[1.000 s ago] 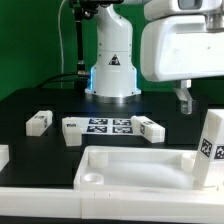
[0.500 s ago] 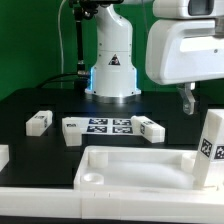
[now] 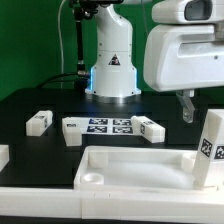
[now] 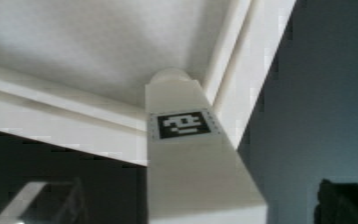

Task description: Assemble desk

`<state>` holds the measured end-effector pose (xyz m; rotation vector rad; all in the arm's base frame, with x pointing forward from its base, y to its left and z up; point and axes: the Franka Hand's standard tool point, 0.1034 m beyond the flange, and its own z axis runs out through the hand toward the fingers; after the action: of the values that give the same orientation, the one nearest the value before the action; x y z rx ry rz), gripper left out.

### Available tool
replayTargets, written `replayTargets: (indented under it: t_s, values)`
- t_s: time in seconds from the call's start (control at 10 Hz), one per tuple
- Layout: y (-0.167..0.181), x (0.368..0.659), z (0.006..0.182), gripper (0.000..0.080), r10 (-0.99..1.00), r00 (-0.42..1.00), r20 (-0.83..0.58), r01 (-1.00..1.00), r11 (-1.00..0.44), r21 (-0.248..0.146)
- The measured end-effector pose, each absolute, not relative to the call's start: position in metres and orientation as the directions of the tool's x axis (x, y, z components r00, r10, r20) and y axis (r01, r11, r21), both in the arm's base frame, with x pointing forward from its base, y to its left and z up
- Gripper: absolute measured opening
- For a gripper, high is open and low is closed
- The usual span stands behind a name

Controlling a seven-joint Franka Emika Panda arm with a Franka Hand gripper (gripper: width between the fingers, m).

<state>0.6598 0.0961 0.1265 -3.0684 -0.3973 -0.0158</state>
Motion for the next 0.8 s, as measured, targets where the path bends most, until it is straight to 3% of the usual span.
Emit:
replayTargets:
  t_s: [0.5, 0.7, 0.8]
  values:
    - [0.0893, 0.6626, 0.1207, 0.0623, 0.271, 0.963, 0.016, 0.271, -0.961, -0.047]
    - [0.0894, 0.6626, 0.1205, 0.0353, 0.271, 0.962, 0.016, 0.271, -0.961, -0.047]
    - [0.0894, 0.6626, 0.1205, 0.0288, 0.271, 0.962, 0.016, 0.271, -0.961, -0.047]
